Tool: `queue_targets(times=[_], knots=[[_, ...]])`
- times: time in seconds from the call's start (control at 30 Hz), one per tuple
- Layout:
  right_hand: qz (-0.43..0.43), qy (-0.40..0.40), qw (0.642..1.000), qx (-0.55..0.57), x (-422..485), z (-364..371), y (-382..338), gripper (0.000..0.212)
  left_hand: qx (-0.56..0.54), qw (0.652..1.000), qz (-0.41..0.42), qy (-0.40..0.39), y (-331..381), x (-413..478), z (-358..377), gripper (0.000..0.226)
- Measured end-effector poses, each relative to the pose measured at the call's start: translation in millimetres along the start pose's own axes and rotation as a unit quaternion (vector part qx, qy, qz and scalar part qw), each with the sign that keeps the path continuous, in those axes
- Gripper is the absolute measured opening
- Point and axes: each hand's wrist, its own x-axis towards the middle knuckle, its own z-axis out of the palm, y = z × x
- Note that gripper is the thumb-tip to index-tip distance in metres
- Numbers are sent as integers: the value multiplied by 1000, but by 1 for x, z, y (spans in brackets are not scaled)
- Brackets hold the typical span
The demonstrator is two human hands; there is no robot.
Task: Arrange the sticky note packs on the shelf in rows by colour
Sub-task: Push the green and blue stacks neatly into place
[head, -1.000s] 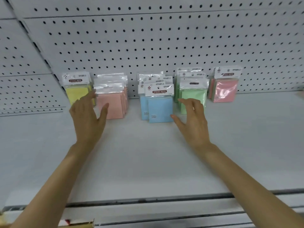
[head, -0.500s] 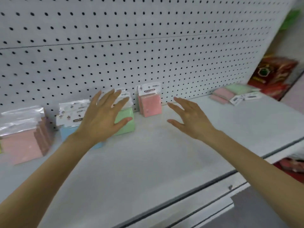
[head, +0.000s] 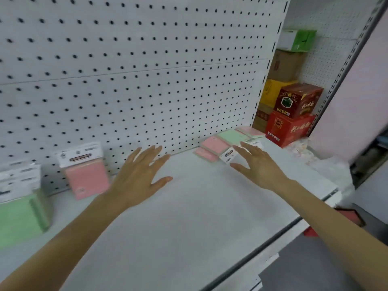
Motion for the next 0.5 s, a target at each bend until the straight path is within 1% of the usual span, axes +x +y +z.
queue_targets(times=[0.07,0.13,0.2,0.33,0.37,0.43,0.5], knots=[[34,-30,998,34,7,7,33,68,-17,1000,1,-10,20,30,12,75],[51,-59,994,78,16,13,58,69,-56,998,-11,-6,41,61,22,77],[40,-66,991,107,28,19,75,70,-93,996,-19,0,61,92,34,79],[-14,-61,986,157,61,27,83,62,-147,988,-33,-7,91,139,59,85],[-23,-63,985,158,69,31,81,62,-152,988,-38,-13,95,144,65,88],[-45,-68,989,122,83,42,76,65,-140,988,-52,-32,100,148,75,99],[-60,-79,992,72,89,50,71,73,-123,990,-57,-38,102,144,80,101]])
